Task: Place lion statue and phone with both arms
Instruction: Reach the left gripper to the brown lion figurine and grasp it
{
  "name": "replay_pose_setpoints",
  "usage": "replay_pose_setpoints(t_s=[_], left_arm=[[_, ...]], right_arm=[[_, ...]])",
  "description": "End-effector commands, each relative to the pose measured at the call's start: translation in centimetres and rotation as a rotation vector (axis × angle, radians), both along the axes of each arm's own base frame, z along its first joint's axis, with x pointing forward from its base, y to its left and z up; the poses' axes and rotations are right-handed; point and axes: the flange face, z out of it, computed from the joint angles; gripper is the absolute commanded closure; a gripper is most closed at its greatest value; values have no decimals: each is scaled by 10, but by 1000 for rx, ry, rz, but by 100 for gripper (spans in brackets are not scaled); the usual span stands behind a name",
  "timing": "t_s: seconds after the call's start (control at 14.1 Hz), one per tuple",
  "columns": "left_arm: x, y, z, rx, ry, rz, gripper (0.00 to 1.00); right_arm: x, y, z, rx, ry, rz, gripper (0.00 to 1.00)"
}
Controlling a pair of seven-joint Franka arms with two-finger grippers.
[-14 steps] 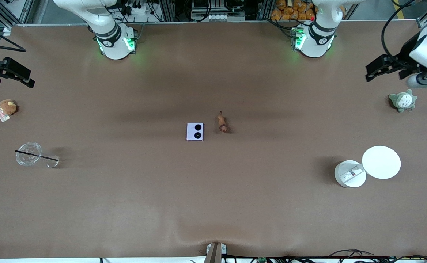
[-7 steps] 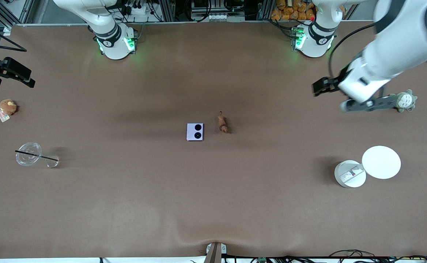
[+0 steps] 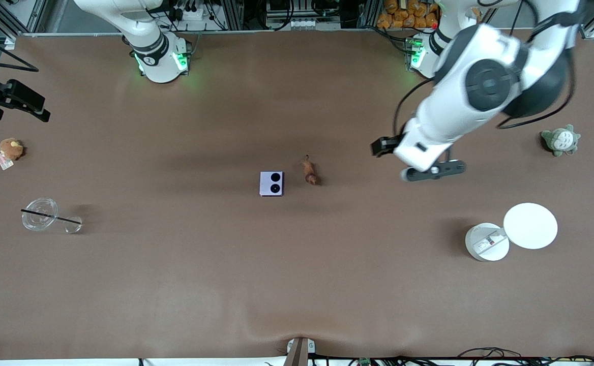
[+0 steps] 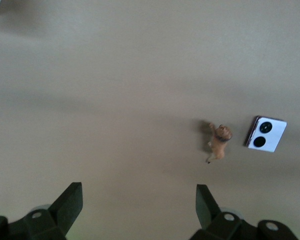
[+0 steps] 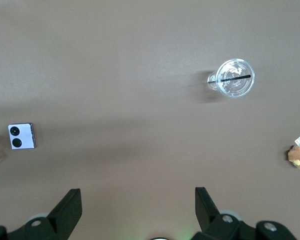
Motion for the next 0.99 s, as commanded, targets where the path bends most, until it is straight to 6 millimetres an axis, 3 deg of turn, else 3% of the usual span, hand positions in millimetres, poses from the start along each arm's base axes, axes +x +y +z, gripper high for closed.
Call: replay_pose_setpoints(t_s=[0.0, 0.5, 0.92], left_arm=[[4, -37, -19, -2, -27, 66, 0], [0, -133, -76, 18, -10, 164, 0], [-23, -188, -143, 32, -43, 178, 0]], right_arm=[[2, 0, 2, -1, 5, 11, 0], [0, -2, 2, -1, 21, 5, 0], [0, -2, 1, -1, 22, 5, 0]])
